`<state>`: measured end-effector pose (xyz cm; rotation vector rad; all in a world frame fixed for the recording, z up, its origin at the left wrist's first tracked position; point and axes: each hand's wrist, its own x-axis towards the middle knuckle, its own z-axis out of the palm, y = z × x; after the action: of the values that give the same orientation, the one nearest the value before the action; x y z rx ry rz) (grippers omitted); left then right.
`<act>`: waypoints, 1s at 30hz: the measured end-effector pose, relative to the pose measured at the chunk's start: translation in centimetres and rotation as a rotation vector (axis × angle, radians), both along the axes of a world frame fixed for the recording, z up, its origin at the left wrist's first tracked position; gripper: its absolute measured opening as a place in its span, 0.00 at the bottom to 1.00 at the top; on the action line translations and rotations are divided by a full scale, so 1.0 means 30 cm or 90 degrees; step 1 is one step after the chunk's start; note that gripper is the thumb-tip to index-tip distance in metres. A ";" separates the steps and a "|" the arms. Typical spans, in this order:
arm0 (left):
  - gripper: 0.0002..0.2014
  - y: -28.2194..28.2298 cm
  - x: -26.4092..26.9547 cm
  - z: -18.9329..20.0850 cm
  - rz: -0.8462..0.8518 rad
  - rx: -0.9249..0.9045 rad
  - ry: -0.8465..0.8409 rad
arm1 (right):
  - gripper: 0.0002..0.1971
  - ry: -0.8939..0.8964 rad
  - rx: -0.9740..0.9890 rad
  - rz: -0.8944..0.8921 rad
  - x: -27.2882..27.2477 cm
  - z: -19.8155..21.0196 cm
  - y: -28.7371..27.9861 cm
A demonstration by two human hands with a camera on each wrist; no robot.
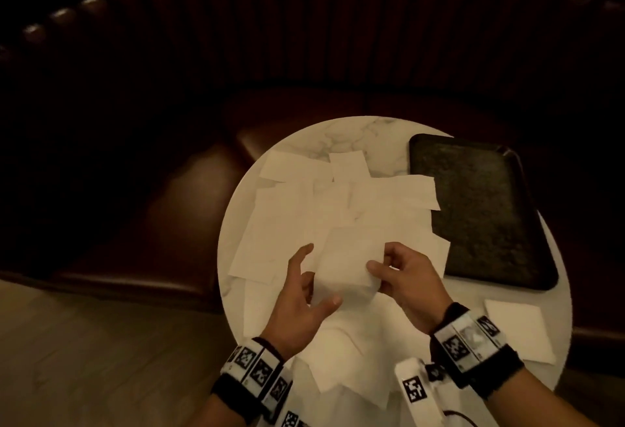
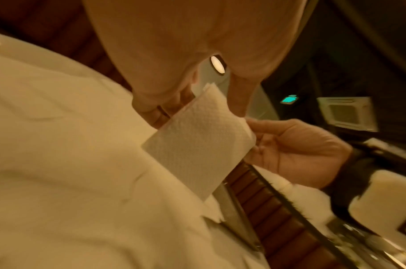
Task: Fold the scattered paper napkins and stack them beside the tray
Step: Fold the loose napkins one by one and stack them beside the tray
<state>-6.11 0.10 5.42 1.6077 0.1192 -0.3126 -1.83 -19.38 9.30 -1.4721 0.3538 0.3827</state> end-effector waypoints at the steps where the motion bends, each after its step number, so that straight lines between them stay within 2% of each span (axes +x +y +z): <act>1: 0.40 -0.018 0.003 0.039 -0.020 0.002 -0.032 | 0.11 0.005 0.041 -0.024 -0.008 0.027 -0.027; 4: 0.29 -0.078 0.009 0.130 -0.035 0.058 -0.129 | 0.16 0.039 0.099 -0.110 -0.040 0.077 -0.090; 7: 0.15 -0.141 0.012 0.184 -0.057 0.102 -0.205 | 0.20 0.062 0.095 -0.156 -0.079 0.098 -0.145; 9: 0.11 -0.180 0.012 0.205 -0.070 0.122 -0.227 | 0.24 0.073 0.069 -0.167 -0.105 0.095 -0.176; 10: 0.10 -0.197 0.011 0.211 -0.072 0.133 -0.232 | 0.25 0.055 0.012 -0.165 -0.122 0.095 -0.187; 12: 0.10 -0.223 0.010 0.220 -0.072 0.152 -0.243 | 0.28 -0.082 -0.208 -0.112 -0.161 0.106 -0.208; 14: 0.10 -0.241 0.007 0.230 -0.078 0.152 -0.249 | 0.27 -0.279 -0.418 0.038 -0.204 0.135 -0.216; 16: 0.12 -0.248 0.003 0.244 -0.081 0.145 -0.248 | 0.23 -0.376 -0.515 0.185 -0.224 0.151 -0.207; 18: 0.11 -0.247 0.001 0.259 -0.085 0.146 -0.249 | 0.15 -0.409 -0.516 0.201 -0.227 0.148 -0.200; 20: 0.10 -0.241 0.000 0.273 -0.094 0.154 -0.247 | 0.06 -0.436 -0.475 0.160 -0.222 0.150 -0.194; 22: 0.10 -0.229 0.000 0.282 -0.105 0.174 -0.242 | 0.01 -0.436 -0.448 0.126 -0.219 0.153 -0.186; 26: 0.09 -0.208 0.009 0.283 -0.115 0.209 -0.246 | 0.02 -0.374 -0.380 0.113 -0.218 0.153 -0.183; 30: 0.07 -0.195 0.023 0.277 -0.190 0.306 -0.214 | 0.03 -0.379 -0.354 0.154 -0.211 0.160 -0.195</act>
<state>-5.41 -5.76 13.73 2.1364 -0.3296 -0.2483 -8.17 -25.24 14.11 -2.0964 -0.2220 0.0141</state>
